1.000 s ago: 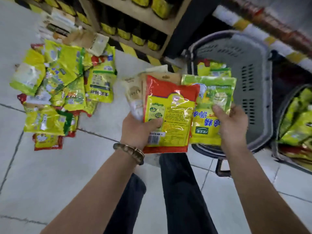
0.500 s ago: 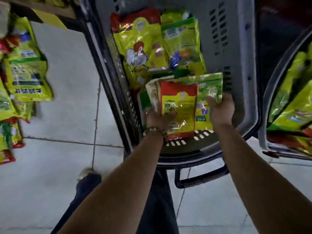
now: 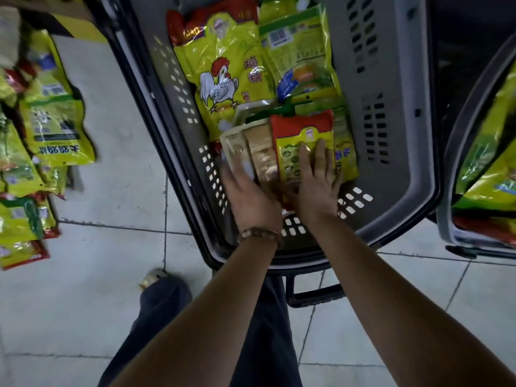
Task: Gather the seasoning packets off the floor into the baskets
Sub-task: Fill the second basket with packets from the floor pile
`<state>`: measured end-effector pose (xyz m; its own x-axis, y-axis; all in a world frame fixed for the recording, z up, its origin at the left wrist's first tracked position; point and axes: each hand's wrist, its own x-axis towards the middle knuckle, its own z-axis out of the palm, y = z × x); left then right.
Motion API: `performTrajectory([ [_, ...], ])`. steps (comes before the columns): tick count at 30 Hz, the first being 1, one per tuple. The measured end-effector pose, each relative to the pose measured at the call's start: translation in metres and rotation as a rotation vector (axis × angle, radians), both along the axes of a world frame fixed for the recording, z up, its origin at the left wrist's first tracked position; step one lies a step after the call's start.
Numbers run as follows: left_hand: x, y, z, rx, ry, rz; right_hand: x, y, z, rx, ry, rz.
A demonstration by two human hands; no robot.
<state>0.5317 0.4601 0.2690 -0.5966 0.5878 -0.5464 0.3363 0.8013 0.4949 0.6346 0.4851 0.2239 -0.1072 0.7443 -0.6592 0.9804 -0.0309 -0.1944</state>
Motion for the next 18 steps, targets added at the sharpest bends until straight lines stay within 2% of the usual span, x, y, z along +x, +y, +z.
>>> performTrajectory([
  [1,0.003,-0.002,-0.004,0.04,0.037,-0.216,0.004,0.0,-0.006,-0.024,-0.007,-0.007],
  [3,0.007,0.002,-0.016,-0.041,0.01,-0.603,0.017,0.002,-0.013,-0.021,-0.005,-0.066],
  [6,0.001,0.003,-0.042,-0.226,0.015,-0.921,0.033,0.009,-0.021,-0.019,0.03,-0.132],
  [8,-0.007,-0.001,-0.054,-0.313,0.041,-0.989,0.035,0.015,-0.023,-0.051,0.041,-0.132],
  [10,-0.011,-0.005,-0.057,-0.357,0.031,-0.966,0.034,0.019,-0.025,-0.094,0.013,-0.104],
  [18,-0.013,0.001,-0.057,-0.382,-0.024,-0.948,0.038,0.038,-0.026,-0.269,-0.066,0.009],
])
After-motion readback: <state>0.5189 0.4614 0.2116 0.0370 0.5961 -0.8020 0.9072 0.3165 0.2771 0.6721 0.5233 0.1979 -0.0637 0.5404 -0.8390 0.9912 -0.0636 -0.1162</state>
